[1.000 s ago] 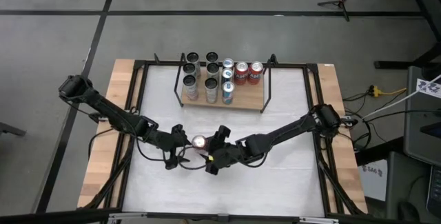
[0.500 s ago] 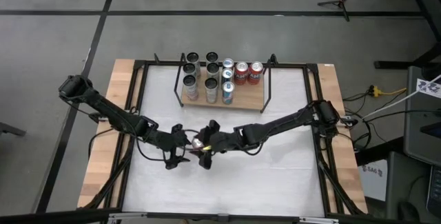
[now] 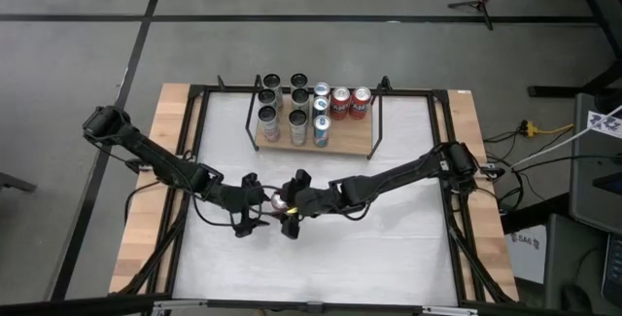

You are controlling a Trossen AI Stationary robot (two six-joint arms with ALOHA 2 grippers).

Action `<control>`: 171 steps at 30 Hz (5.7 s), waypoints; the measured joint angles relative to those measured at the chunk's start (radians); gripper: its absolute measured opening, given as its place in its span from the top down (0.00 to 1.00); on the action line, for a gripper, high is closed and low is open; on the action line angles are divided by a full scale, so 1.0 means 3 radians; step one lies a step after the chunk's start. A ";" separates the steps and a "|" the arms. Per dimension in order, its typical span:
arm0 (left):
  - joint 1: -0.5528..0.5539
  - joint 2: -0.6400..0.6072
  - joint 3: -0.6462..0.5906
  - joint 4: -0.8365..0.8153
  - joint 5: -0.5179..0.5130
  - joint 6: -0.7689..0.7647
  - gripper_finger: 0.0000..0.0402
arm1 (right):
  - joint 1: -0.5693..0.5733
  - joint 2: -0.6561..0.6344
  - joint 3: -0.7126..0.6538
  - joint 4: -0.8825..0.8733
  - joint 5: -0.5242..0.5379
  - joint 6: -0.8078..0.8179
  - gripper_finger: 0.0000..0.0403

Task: Place canned beverage on shelf
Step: Put the red soda can on the shelf

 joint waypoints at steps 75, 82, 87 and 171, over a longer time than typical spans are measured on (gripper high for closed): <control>-0.0001 0.0000 0.0001 0.0023 0.0016 0.0004 0.13 | -0.0003 0.0283 0.0009 -0.0228 0.0025 -0.0213 0.25; -0.0001 0.0000 0.0001 0.0023 0.0016 0.0003 0.13 | 0.0001 0.0283 0.0008 -0.0231 0.0060 -0.0211 0.25; -0.0001 0.0000 0.0001 0.0023 0.0016 0.0004 0.13 | 0.0004 0.0287 -0.0001 -0.0145 0.0144 -0.0207 0.25; -0.0001 -0.0001 0.0001 0.0023 0.0013 0.0001 0.13 | 0.0000 0.0292 0.0123 -0.0437 -0.0271 -0.0211 0.26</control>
